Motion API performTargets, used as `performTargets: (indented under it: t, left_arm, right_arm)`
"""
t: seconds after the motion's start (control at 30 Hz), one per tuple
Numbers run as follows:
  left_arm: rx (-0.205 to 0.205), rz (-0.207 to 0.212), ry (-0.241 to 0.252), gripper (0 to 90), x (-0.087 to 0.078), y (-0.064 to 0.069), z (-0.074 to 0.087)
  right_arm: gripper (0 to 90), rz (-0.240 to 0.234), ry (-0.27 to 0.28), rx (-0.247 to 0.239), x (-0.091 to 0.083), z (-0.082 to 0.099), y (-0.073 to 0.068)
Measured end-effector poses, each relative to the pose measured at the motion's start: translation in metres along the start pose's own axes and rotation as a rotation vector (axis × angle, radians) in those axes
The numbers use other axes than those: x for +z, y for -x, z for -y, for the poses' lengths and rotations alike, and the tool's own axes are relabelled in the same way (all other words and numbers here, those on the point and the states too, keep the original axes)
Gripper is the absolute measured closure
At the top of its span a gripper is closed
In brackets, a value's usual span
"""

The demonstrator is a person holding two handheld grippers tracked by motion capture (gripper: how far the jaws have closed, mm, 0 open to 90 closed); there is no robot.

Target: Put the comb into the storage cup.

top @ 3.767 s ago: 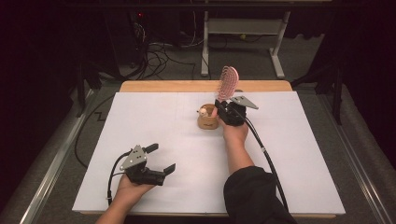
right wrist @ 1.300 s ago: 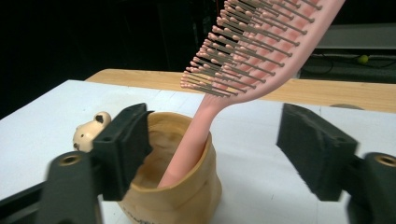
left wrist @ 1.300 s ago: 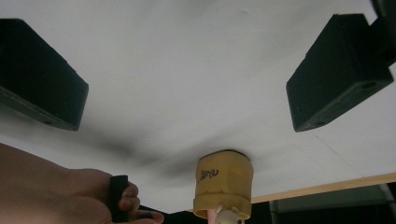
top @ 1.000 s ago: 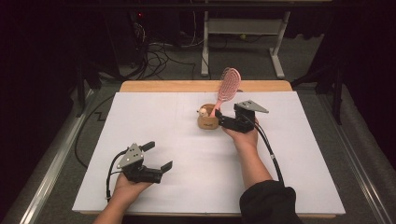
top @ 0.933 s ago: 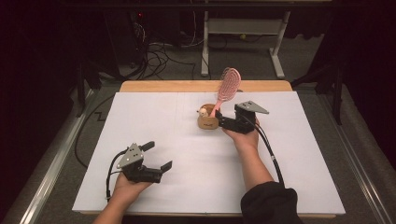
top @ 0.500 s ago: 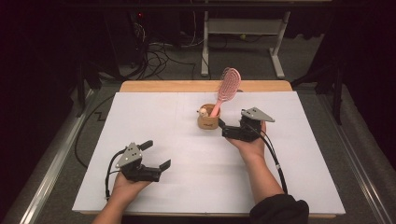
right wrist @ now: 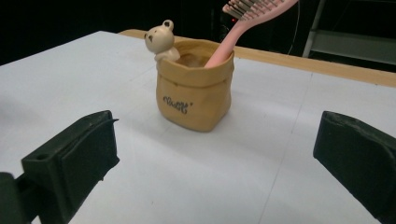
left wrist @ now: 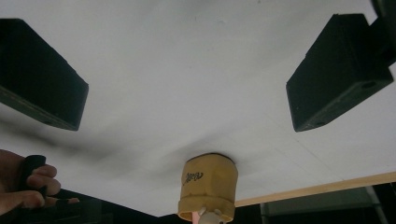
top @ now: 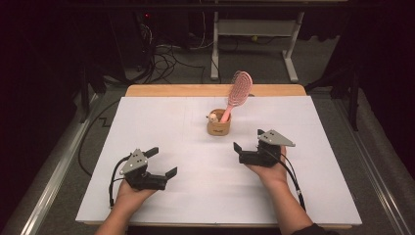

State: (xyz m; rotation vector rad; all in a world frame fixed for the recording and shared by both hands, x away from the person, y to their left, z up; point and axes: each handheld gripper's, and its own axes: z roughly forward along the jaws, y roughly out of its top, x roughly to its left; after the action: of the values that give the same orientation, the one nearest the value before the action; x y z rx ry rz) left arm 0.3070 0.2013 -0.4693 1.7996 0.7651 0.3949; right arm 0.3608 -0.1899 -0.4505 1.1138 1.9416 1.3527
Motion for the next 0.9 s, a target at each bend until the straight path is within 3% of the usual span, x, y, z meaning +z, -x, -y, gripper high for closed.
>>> performTargets:
  t: [0.3,0.63,0.9]
  left_arm:
    - [-0.016,0.0,0.016,0.0,-0.004,-0.001,-0.001]
    - [-0.019,0.005,0.022,0.0,-0.009,-0.003,-0.001]
    - [-0.033,0.0,0.046,0.0,-0.019,-0.002,0.001]
  right_arm:
    - [0.3,-0.019,0.019,-0.025,-0.036,0.019,-0.002]
    - [0.3,-0.016,0.049,-0.023,-0.082,0.042,0.007]
    - [0.3,0.037,0.104,-0.032,-0.115,0.059,0.019]
